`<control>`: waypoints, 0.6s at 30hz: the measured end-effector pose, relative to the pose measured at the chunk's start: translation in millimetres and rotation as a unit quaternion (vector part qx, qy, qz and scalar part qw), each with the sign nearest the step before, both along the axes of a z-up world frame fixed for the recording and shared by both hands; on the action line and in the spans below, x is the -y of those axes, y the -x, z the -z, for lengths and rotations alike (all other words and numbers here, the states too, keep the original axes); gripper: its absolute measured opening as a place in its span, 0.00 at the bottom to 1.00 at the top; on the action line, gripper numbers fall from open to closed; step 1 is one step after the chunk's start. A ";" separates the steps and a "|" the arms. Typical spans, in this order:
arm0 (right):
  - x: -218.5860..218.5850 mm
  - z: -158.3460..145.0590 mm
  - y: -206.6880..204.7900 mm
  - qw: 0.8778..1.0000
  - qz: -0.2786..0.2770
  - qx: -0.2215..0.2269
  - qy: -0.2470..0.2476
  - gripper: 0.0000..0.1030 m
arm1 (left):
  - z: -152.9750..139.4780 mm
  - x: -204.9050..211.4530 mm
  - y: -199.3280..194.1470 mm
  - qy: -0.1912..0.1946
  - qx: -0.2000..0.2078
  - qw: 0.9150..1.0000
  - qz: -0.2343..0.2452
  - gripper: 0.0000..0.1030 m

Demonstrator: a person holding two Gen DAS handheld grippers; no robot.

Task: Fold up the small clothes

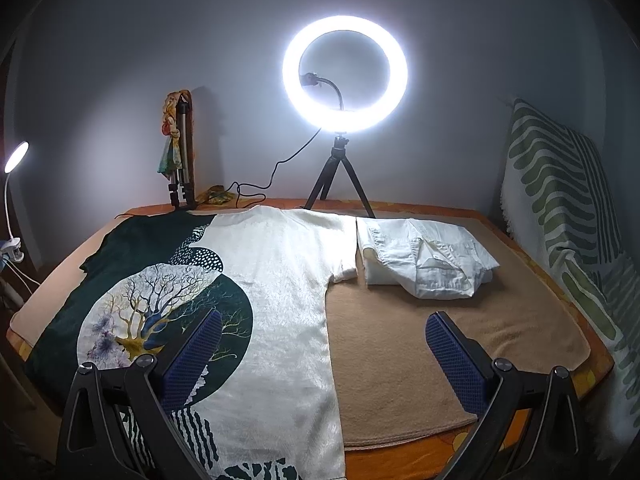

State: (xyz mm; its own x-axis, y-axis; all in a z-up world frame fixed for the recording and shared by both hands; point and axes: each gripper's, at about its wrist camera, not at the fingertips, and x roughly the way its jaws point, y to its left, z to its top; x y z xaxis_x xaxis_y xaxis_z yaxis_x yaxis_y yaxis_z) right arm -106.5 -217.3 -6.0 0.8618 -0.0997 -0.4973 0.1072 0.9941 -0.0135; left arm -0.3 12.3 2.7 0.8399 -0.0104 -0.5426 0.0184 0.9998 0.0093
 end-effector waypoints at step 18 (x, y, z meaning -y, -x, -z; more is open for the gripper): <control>-2.9 -0.4 -0.9 1.000 -0.002 0.001 0.002 1.00 | -0.5 1.1 0.2 0.001 0.002 1.000 0.000 1.00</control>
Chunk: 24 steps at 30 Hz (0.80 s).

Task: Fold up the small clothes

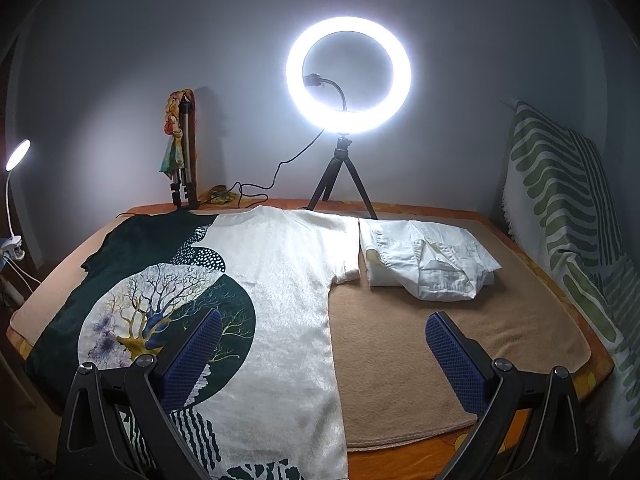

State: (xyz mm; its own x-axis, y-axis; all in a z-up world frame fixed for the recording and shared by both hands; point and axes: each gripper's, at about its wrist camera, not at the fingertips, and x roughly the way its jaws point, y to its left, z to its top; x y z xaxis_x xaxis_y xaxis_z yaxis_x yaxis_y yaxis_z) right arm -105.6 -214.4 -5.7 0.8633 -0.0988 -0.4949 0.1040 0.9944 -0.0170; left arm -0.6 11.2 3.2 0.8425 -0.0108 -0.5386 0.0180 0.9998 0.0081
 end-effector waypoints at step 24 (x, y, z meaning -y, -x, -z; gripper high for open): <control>-9.6 -1.7 -1.1 1.000 -0.009 0.005 0.005 1.00 | 1.0 -0.7 0.6 0.001 0.000 1.000 0.000 0.99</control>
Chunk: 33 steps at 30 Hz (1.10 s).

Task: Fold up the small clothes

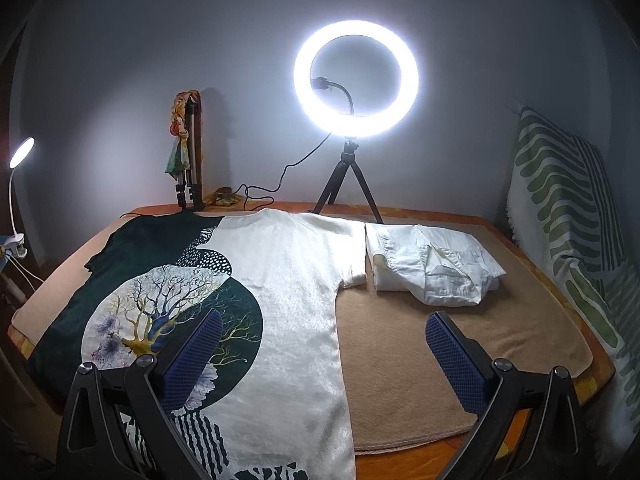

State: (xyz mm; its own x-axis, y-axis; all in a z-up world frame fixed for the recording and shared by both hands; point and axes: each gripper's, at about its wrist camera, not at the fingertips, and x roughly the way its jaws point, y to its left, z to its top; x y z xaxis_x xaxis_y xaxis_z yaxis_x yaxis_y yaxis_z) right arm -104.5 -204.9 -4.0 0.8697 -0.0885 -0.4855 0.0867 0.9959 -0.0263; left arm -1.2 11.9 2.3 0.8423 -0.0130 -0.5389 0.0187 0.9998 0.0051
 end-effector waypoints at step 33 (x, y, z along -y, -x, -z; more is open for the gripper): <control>-108.0 -41.8 -84.7 0.986 -0.162 -0.022 -0.015 0.95 | 62.8 -89.4 9.0 0.125 -0.065 0.988 -0.066 0.97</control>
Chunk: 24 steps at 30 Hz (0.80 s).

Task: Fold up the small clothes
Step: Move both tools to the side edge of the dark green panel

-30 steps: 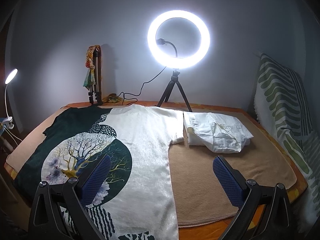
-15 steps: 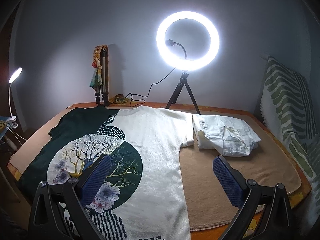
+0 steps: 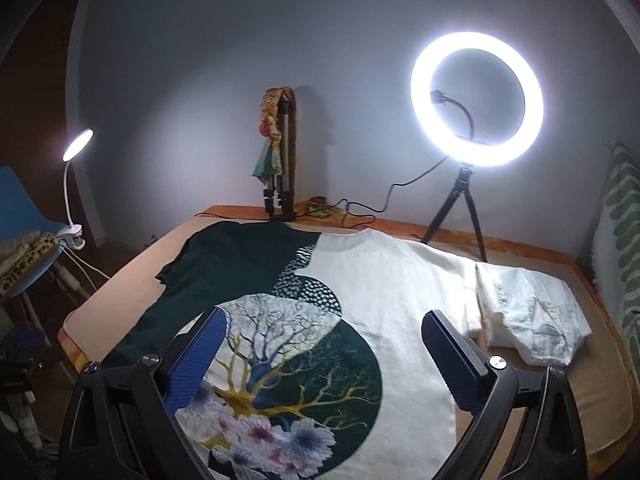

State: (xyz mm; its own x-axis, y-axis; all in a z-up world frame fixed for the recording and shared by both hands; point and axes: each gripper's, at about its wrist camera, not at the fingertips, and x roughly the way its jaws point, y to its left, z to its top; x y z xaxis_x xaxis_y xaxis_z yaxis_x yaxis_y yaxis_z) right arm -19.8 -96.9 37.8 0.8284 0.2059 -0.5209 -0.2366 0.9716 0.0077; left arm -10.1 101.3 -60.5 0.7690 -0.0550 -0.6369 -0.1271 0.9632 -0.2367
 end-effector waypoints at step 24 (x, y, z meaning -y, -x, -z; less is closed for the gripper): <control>-247.9 35.5 -234.9 0.974 -0.137 -0.180 -0.006 0.89 | 75.8 -41.6 -9.7 0.148 -0.103 0.983 -0.032 0.55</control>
State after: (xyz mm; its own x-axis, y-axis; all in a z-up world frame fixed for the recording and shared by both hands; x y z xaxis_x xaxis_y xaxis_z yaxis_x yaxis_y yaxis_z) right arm 215.0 151.0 2.3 0.5047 0.4016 -0.7642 -0.4675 0.8713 0.1491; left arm -0.4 142.9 -136.3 0.6327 -0.2180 -0.7431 -0.2596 0.8443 -0.4688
